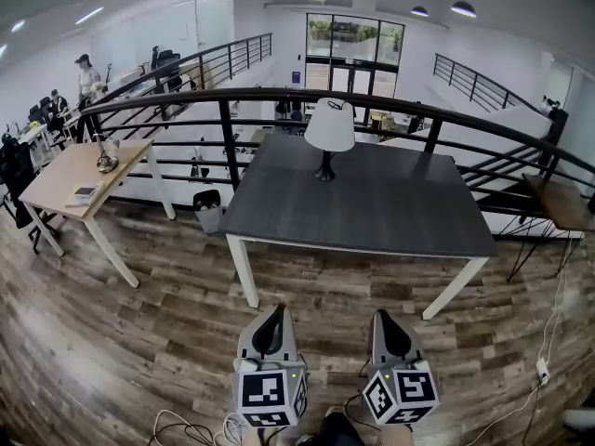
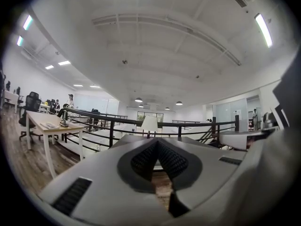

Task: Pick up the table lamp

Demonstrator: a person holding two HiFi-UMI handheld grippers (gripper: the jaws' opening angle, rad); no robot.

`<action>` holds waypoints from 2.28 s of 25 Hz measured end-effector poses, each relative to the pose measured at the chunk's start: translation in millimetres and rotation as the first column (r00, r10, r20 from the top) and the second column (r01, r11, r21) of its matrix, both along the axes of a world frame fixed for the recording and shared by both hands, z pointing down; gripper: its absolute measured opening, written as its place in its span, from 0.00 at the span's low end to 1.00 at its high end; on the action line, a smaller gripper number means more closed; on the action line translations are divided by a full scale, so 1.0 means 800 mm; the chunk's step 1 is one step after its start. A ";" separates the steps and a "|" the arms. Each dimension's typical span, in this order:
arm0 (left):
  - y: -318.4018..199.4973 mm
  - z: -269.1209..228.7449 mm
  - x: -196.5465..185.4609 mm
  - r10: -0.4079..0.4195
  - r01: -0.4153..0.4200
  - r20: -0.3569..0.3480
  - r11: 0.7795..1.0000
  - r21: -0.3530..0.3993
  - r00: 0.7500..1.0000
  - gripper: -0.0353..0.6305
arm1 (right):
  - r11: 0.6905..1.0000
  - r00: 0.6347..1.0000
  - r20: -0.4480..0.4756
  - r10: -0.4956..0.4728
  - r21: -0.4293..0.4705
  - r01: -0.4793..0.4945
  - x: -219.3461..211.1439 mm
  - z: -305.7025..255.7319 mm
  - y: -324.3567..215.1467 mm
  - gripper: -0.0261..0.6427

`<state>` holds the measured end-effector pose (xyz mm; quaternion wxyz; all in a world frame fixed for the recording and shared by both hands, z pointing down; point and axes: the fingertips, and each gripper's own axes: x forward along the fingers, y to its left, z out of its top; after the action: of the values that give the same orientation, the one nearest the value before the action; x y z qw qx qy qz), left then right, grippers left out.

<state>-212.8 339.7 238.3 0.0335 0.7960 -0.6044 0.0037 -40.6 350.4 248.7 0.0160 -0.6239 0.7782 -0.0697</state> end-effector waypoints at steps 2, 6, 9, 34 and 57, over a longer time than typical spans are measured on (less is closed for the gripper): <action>-0.014 0.005 0.000 -0.002 0.002 -0.002 1.000 -0.007 1.000 0.09 | 1.000 1.000 0.000 -0.001 -0.002 0.001 0.000 0.003 -0.015 0.06; -0.047 0.012 0.004 -0.010 0.010 0.001 1.000 -0.016 1.000 0.09 | 1.000 1.000 0.004 -0.011 -0.009 0.011 0.004 0.010 -0.052 0.06; -0.076 0.013 0.008 -0.024 0.024 0.004 1.000 -0.017 1.000 0.09 | 1.000 1.000 0.013 -0.025 -0.009 0.025 0.007 0.012 -0.084 0.06; -0.352 0.007 0.083 -0.108 0.108 0.005 0.994 -0.021 0.994 0.09 | 0.994 0.994 0.014 -0.110 -0.014 0.111 0.076 0.010 -0.373 0.06; -0.469 0.018 0.086 -0.107 0.108 0.019 0.993 -0.039 0.994 0.09 | 0.995 0.995 0.030 -0.095 -0.025 0.096 0.091 0.023 -0.490 0.06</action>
<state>-144.0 -35.4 253.1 0.0443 0.7613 -0.6465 0.0206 32.2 -41.3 266.9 0.0156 -0.5850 0.8059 -0.0893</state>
